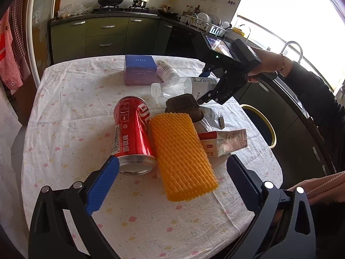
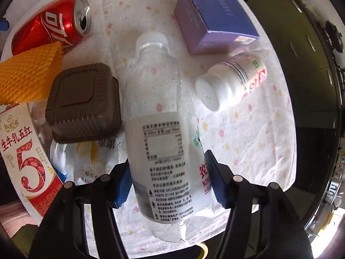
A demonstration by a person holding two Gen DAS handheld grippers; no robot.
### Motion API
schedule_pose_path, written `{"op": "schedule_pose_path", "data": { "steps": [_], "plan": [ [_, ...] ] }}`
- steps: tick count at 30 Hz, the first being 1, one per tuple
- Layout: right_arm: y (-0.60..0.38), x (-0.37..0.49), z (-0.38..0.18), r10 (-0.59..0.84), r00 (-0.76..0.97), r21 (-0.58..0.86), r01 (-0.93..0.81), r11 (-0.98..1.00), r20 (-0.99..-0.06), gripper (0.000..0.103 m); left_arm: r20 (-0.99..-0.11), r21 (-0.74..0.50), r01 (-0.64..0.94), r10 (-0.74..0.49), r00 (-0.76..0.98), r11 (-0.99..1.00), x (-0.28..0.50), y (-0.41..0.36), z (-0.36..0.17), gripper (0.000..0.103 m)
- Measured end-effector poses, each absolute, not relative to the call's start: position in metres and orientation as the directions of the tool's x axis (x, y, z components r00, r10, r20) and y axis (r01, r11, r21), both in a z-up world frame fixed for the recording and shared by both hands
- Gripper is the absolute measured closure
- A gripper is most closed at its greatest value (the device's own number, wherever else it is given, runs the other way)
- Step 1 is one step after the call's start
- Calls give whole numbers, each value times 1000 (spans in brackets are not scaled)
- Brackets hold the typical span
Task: Collect trash
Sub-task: 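Carry the water bottle with the right gripper to the bin and release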
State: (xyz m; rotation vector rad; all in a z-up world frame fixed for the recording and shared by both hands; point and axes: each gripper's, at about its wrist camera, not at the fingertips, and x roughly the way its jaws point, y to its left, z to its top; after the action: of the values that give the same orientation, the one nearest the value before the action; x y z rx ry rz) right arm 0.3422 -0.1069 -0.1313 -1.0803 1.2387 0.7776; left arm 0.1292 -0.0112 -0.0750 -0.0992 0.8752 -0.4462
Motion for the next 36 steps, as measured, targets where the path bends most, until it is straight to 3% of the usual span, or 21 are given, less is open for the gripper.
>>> {"op": "schedule_pose_path", "data": {
  "steps": [36],
  "plan": [
    [-195,238,-33,47,367,-292,-804,518,-929,48,-693,-213,418,-439,572,883,83,-46,-54,5]
  ]
}}
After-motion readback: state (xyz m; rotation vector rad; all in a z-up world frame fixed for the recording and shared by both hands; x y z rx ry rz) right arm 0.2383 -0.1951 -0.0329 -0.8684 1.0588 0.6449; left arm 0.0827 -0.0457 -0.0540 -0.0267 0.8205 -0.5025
